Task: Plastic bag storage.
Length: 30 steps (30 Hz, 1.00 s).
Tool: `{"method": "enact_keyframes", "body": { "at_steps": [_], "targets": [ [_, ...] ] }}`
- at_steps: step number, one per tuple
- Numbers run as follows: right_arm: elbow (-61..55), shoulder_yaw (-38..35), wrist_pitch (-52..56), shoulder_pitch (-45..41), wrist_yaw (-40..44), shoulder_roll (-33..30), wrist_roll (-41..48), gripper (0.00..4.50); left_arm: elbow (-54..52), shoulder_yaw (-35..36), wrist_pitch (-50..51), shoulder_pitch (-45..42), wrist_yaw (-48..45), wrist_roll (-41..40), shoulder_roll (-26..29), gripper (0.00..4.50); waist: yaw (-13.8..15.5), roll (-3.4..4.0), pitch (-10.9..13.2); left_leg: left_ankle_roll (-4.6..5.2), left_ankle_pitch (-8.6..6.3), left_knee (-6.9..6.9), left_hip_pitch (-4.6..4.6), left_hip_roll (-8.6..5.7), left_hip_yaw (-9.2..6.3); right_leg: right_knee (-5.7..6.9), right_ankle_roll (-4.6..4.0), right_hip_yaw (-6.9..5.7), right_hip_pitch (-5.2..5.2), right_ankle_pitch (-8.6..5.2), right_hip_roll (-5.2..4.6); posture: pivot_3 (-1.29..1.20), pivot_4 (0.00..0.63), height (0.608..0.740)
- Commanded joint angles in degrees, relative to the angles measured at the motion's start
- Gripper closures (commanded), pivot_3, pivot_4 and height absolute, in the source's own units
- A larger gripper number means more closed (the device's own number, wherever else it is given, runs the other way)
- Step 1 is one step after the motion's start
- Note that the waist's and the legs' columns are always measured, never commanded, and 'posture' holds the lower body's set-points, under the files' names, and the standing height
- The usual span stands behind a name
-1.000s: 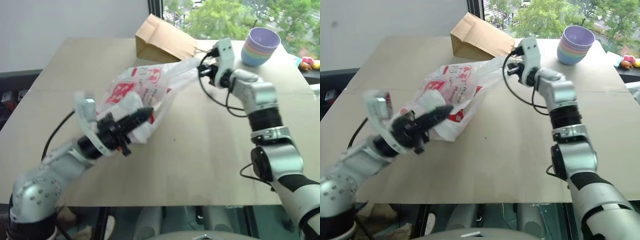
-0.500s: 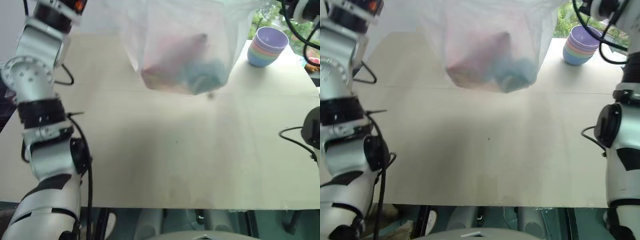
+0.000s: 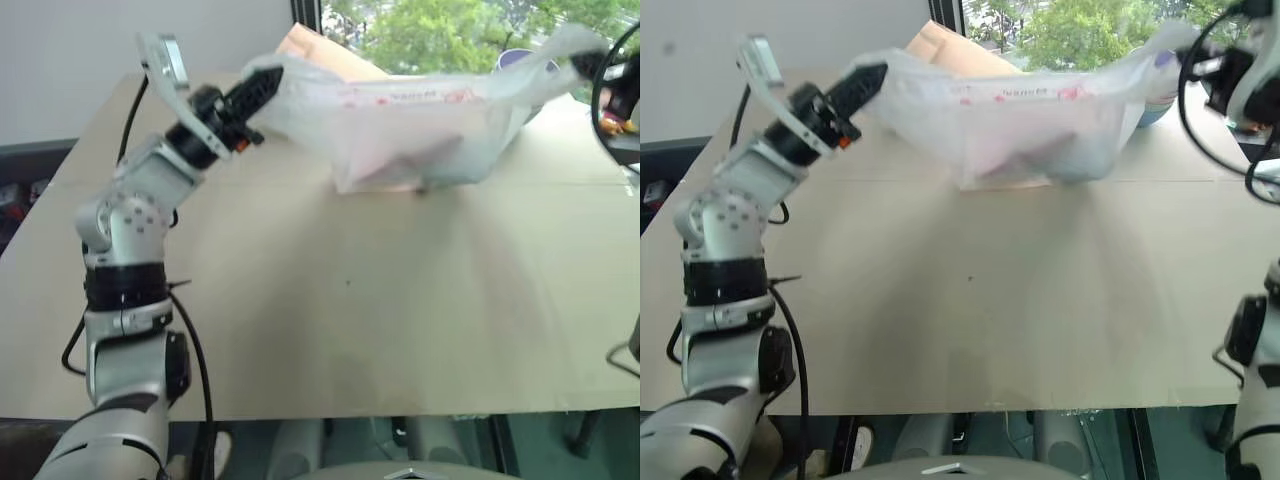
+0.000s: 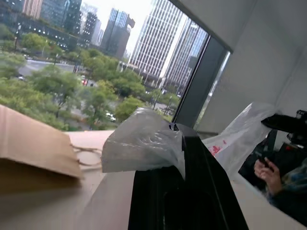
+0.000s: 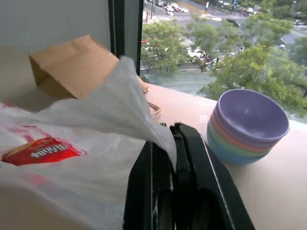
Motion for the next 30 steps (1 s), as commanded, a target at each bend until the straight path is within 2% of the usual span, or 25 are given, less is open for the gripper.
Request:
{"method": "enact_keyframes", "body": {
  "at_steps": [1, 3, 5, 6, 7, 8, 10, 14, 15, 16, 17, 21, 26, 30],
  "targets": [
    [-18.9, -6.7, 4.9, 17.4, -2.5, 2.4, 2.0, 4.45, -12.6, -3.4, 0.5, 11.6, -2.2, 2.8, 0.8, 4.50, 0.5, 0.01, -0.1, 0.00, -0.01, -0.02, 0.10, 0.00, 0.00, -0.01, 0.00, 0.00, 0.11, 0.00, -0.01, 0.00, 0.150, 0.740],
    [-25.5, -5.1, 2.3, 30.1, -4.1, 4.7, -0.3, 4.45, -14.4, -7.0, -2.6, 19.0, -3.7, 7.8, -0.2, 4.50, 1.1, 0.00, -0.2, 0.01, -0.01, 0.03, 0.13, -0.04, 0.06, -0.01, 0.05, 0.08, 0.14, 0.02, -0.02, 0.00, 0.150, 0.740],
    [-27.2, -2.7, -3.6, 37.7, -4.8, 6.1, -3.2, 4.45, -13.6, -8.7, -4.7, 22.3, -4.6, 10.7, -1.4, 4.50, 1.4, 0.04, -0.1, 0.01, -0.01, 0.08, 0.25, -0.06, 0.08, -0.01, 0.07, 0.09, 0.28, -0.01, -0.02, 0.00, 0.150, 0.740],
    [-26.5, -0.7, -11.9, 42.4, -3.6, 7.5, -5.9, 4.05, -12.5, -9.5, -5.5, 23.2, -4.6, 12.2, -2.4, 4.50, 1.4, 0.03, -0.1, 0.01, 0.00, 0.21, 0.17, -0.06, 0.10, -0.01, 0.08, 0.11, 0.23, -0.01, 0.00, 0.00, 0.150, 0.740],
    [-25.8, 0.0, -18.3, 45.9, -2.4, 10.0, -6.8, 3.63, -11.8, -10.3, -7.2, 24.2, -5.8, 13.7, -3.0, 3.98, 1.2, 0.03, -0.1, 0.01, 0.03, 0.29, 0.19, -0.05, 0.09, 0.00, 0.11, 0.11, 0.27, -0.03, 0.03, 0.00, 0.150, 0.740],
    [-24.7, 0.8, -23.7, 49.5, -1.1, 11.3, -8.0, 3.40, -11.2, -11.3, -9.7, 25.4, -6.8, 16.4, -2.9, 3.81, 1.2, -0.12, -0.3, 0.02, 0.04, 0.56, 0.16, 0.03, 0.14, 0.01, 0.23, 0.15, 0.28, -0.12, 0.11, 0.00, 0.150, 0.740],
    [-22.3, 0.9, -32.1, 55.1, 1.7, 11.9, -10.0, 2.51, -11.1, -11.0, -11.8, 27.5, -8.0, 18.9, -2.3, 2.93, 1.0, -0.11, -0.3, 0.04, 0.02, 0.52, 1.20, 0.17, 0.09, -0.11, 0.19, 0.11, 1.31, -0.18, 0.24, 0.00, 0.150, 0.740],
    [-20.8, -3.5, -38.6, 60.2, 6.6, 11.7, -7.2, 0.49, -11.9, -8.3, -14.1, 32.2, -9.0, 21.7, -0.4, 0.99, 0.5, -0.04, -0.3, 0.04, 0.02, 0.39, 1.28, 0.17, 0.28, -0.16, 0.19, 0.28, 1.27, -0.19, 0.17, 0.00, 0.150, 0.740],
    [-20.8, -4.5, -39.4, 61.3, 7.3, 11.4, -7.0, 0.10, -12.9, -7.2, -14.1, 33.8, -9.2, 21.7, 0.2, 0.57, 0.5, -0.04, -0.3, 0.04, 0.02, 0.38, 1.24, 0.17, 0.31, -0.15, 0.19, 0.31, 1.21, -0.19, 0.17, 0.00, 0.150, 0.740],
    [-21.1, -5.6, -40.5, 62.8, 8.2, 11.2, -6.9, 0.00, -14.1, -6.0, -14.8, 36.1, -9.8, 22.1, 1.1, 0.08, 0.5, -0.05, -0.3, 0.05, 0.02, 0.35, 1.23, 0.19, 0.33, -0.13, 0.18, 0.32, 1.19, -0.18, 0.18, 0.00, 0.150, 0.740],
    [-21.3, -6.7, -40.8, 64.0, 9.3, 11.0, -5.9, 0.00, -15.2, -5.1, -15.2, 38.2, -10.4, 22.3, 1.9, 0.02, 0.7, -0.06, -0.3, 0.05, 0.02, 0.26, 1.21, 0.21, 0.34, -0.13, 0.18, 0.32, 1.11, -0.19, 0.20, 0.00, 0.150, 0.740],
    [-21.0, -11.5, -43.4, 69.7, 13.8, 10.6, -2.9, 0.00, -17.4, 0.0, -14.7, 44.2, -11.5, 20.4, 3.3, 0.02, 1.5, -0.05, -0.3, 0.04, 0.02, 0.13, 1.16, 0.23, 0.36, -0.12, 0.06, 0.31, 1.00, -0.26, 0.19, 0.00, 0.150, 0.740],
    [-19.2, -15.7, -49.0, 75.8, 20.1, 11.8, 0.4, 0.00, -15.5, 5.5, -10.2, 40.9, -9.1, 15.9, 3.2, 0.02, 2.0, -0.10, -0.3, 0.05, 0.02, 0.17, 1.15, 0.20, 0.33, -0.14, 0.13, 0.26, 1.03, -0.30, 0.10, 0.00, 0.150, 0.740],
    [-16.5, -17.0, -52.4, 77.2, 23.3, 11.5, 2.3, 0.00, -14.5, 6.2, -8.5, 38.9, -11.3, 15.3, 5.1, 0.02, 1.6, -0.08, -0.4, 0.04, 0.02, 0.17, 1.16, 0.21, 0.34, -0.13, 0.13, 0.22, 1.03, -0.30, 0.11, 0.00, 0.150, 0.740]
  ]
}}
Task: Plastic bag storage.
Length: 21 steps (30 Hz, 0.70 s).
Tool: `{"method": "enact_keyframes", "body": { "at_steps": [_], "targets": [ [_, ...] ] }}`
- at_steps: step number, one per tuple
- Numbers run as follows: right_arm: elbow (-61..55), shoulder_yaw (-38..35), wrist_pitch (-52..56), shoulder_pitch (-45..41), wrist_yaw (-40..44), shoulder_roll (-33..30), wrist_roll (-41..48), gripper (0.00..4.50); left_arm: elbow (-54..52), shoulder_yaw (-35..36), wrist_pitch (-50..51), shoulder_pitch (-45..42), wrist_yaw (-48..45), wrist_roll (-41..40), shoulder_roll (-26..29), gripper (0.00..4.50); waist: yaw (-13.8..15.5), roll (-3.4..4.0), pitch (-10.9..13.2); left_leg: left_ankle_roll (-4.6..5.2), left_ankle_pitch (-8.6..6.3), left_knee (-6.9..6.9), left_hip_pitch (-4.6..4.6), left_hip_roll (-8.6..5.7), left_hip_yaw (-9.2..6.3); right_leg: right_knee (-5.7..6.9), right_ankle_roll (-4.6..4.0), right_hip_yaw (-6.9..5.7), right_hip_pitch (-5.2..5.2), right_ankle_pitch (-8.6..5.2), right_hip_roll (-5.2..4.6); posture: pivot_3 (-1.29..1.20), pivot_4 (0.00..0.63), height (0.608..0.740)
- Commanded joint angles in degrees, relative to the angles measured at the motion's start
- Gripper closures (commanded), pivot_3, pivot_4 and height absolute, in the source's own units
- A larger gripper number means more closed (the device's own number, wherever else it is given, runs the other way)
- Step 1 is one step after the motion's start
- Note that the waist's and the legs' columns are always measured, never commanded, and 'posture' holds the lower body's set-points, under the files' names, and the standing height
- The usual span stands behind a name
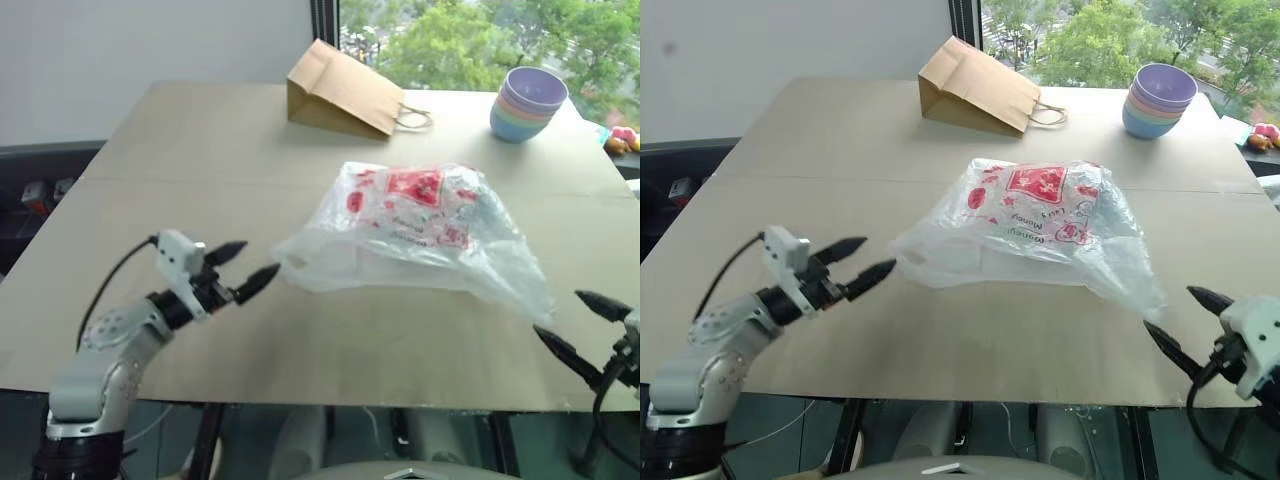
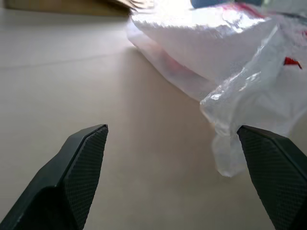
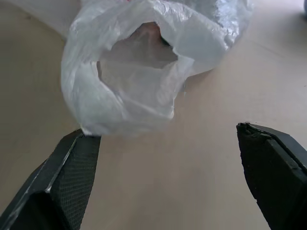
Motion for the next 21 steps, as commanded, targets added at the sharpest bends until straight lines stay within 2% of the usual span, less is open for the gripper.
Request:
{"method": "enact_keyframes", "body": {
  "at_steps": [1, 6, 13, 21],
  "targets": [
    [0.7, -4.1, -2.4, 1.0, 2.9, -0.3, 4.0, 0.00, 0.0, 1.4, 1.4, -0.8, -1.9, -1.5, 1.6, 0.02, -0.6, 0.05, 0.0, 0.00, 0.00, -0.01, 0.02, 0.00, 0.08, 0.00, 0.00, 0.05, -0.01, 0.00, -0.01, 0.00, 0.150, 0.740],
    [0.8, -7.5, -2.3, 3.9, 4.2, -0.6, 6.1, 0.00, -2.1, 3.7, 4.2, 3.7, -5.3, -4.5, 3.3, 0.02, -1.0, 0.04, 0.0, 0.00, -0.01, -0.06, 0.02, 0.06, 0.15, 0.00, -0.01, 0.09, -0.06, -0.01, 0.02, 0.00, 0.150, 0.740],
    [1.2, -8.9, -3.0, 5.9, 5.2, -0.9, 6.1, 0.00, -0.1, 11.9, 6.6, 10.1, -10.4, -7.4, 7.4, 0.02, -0.9, 0.01, 0.0, -0.01, -0.04, -0.09, 0.04, 0.35, 0.22, -0.02, -0.04, 0.08, -0.12, -0.03, 0.00, 0.00, 0.150, 0.740],
    [1.5, -9.1, -4.1, 6.2, 5.5, -0.5, 6.5, 0.00, 2.0, 12.2, 7.0, 9.2, -12.0, -6.7, 8.7, 0.02, -0.8, 0.00, 0.0, -0.05, -0.07, -0.10, 0.01, 0.37, 0.30, -0.03, -0.03, 0.07, -0.17, -0.03, -0.09, 0.00, 0.150, 0.740]
  ]
}}
